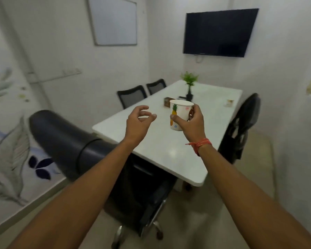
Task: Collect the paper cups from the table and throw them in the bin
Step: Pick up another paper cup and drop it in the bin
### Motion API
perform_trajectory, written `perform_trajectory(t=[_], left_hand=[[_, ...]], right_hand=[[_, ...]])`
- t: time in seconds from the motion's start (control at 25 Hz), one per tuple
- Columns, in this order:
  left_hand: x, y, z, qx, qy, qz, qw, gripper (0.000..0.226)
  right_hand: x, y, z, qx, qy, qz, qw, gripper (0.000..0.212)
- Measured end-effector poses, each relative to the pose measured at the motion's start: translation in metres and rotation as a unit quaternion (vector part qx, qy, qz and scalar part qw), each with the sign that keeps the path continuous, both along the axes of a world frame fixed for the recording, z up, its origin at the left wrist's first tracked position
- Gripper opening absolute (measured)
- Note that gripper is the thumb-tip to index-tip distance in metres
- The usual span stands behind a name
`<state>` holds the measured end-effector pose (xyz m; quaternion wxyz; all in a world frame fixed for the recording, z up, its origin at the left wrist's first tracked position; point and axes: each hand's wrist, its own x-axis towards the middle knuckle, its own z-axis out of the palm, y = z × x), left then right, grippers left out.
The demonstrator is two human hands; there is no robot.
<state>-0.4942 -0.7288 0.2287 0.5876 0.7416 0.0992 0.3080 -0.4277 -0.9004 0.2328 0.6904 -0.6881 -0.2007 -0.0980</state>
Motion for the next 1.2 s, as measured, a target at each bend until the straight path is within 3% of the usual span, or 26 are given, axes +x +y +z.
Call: perform_trajectory(t=[0.24, 0.44, 0.6, 0.76, 0.96, 1.2], left_hand=[[-0.206, 0.189, 0.011, 0.002, -0.018, 0.172, 0.985, 0.036], [-0.398, 0.354, 0.014, -0.023, -0.013, 0.298, 0.954, 0.034], [-0.513, 0.454, 0.009, -0.014, -0.001, 0.379, 0.925, 0.033], [-0.577, 0.552, -0.029, -0.021, 0.005, 0.428, 0.903, 0.031], [-0.611, 0.686, -0.11, -0.053, 0.058, 0.474, 0.877, 0.029], [-0.642, 0.841, -0.209, -0.171, 0.143, 0.485, 0.845, 0.022]], right_hand=[[-0.154, 0.217, 0.018, -0.001, -0.019, 0.173, 0.985, 0.063], [-0.303, 0.413, 0.022, 0.01, -0.013, 0.322, 0.947, 0.059], [-0.4, 0.539, 0.008, 0.011, 0.001, 0.387, 0.922, 0.059], [-0.46, 0.655, -0.028, -0.003, 0.018, 0.444, 0.896, 0.059], [-0.488, 0.806, -0.116, -0.051, 0.048, 0.477, 0.876, 0.064], [-0.506, 0.993, -0.204, -0.16, 0.08, 0.518, 0.837, 0.066]])
